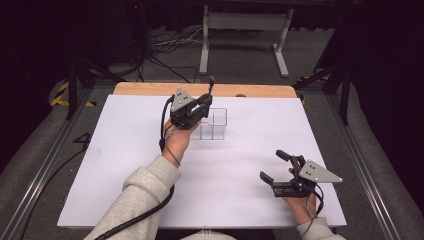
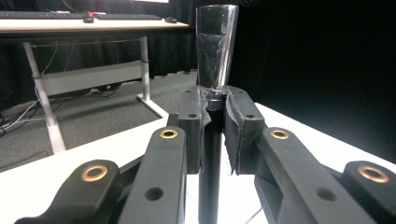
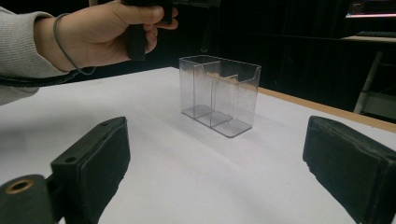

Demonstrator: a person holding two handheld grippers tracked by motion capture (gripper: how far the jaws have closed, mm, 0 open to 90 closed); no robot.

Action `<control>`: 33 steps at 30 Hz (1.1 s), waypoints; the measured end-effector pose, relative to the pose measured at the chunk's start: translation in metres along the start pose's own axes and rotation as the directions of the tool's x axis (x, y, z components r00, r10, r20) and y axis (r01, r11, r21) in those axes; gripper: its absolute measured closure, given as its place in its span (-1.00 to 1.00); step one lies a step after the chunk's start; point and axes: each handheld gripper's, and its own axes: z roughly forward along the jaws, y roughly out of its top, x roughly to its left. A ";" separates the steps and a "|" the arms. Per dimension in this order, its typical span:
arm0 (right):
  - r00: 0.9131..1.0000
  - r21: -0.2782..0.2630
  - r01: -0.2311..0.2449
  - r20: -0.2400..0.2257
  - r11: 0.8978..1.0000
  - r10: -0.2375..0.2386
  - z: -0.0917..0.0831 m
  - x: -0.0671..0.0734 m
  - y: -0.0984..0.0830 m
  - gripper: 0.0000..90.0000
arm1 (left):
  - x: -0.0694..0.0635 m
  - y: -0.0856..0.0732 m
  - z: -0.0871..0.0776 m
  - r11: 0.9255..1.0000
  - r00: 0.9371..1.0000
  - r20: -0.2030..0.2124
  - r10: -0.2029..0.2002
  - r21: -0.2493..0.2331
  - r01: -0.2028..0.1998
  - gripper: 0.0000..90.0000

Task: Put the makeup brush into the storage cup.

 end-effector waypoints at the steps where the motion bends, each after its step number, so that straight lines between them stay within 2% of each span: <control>1: 1.000 -0.001 -0.001 -0.001 1.000 0.001 0.000 0.000 0.000 -0.83 | 0.000 0.000 0.000 1.000 1.000 0.000 0.000 0.000 0.000 0.73; 4: 1.000 0.000 -0.001 -0.001 1.000 0.001 0.000 0.000 0.000 -0.83 | 0.002 -0.004 0.002 1.000 1.000 0.000 0.005 -0.008 -0.005 0.73; 5: 1.000 0.001 -0.001 -0.001 1.000 0.001 0.000 0.000 0.000 -0.83 | 0.003 -0.006 0.003 1.000 1.000 0.003 -0.007 -0.006 0.008 0.73; 10: 1.000 0.001 -0.005 -0.003 1.000 0.005 0.000 0.000 0.000 -0.83 | 0.006 -0.012 0.006 1.000 1.000 0.001 0.005 -0.009 -0.005 0.73; 12: 1.000 0.002 -0.004 -0.004 1.000 0.004 0.000 0.000 0.000 -0.83 | 0.008 -0.014 0.007 1.000 1.000 0.002 -0.006 -0.013 0.006 0.73; 22: 1.000 0.003 -0.004 -0.006 1.000 0.004 0.000 0.000 -0.001 -0.83 | 0.012 -0.026 0.010 1.000 1.000 0.006 -0.029 0.002 0.029 0.72; 33: 1.000 0.004 0.000 -0.006 1.000 0.000 0.000 0.001 0.000 -0.83 | 0.014 -0.036 0.011 0.999 1.000 0.004 -0.030 0.027 0.030 0.72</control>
